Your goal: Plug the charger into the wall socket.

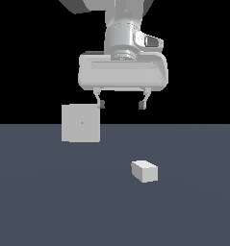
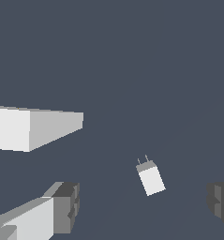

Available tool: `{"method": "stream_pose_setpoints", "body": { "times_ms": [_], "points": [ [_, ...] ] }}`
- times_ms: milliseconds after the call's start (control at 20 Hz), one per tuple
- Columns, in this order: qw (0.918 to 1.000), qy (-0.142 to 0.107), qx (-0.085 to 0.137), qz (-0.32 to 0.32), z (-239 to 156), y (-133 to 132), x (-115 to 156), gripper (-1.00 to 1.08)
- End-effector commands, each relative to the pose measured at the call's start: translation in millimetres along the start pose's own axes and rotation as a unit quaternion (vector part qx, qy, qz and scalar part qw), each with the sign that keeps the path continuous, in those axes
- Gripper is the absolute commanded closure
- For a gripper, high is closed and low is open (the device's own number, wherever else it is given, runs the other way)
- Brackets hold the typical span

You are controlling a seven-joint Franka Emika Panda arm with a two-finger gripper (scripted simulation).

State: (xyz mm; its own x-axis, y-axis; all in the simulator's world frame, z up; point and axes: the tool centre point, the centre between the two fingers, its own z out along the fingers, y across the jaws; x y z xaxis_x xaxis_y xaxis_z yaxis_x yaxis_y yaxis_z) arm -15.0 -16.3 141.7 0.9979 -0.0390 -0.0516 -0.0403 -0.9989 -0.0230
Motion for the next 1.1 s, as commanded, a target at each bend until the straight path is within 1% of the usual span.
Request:
{"method": "stream_pose_setpoints", "body": {
  "times_ms": [0, 250, 500, 750, 1050],
  "points": [
    [1.0, 0.0, 0.0, 0.0, 0, 0, 0, -0.92],
    [1.0, 0.004, 0.0, -0.004, 1, 1, -2, -0.92],
    [0.9998, 0.015, 0.001, -0.015, 5, 3, -6, -0.92],
    [0.9988, 0.034, 0.002, -0.034, 12, 6, -13, -0.92],
    [0.9956, 0.066, 0.003, -0.067, 25, 13, -25, -0.92]
  ]
}}
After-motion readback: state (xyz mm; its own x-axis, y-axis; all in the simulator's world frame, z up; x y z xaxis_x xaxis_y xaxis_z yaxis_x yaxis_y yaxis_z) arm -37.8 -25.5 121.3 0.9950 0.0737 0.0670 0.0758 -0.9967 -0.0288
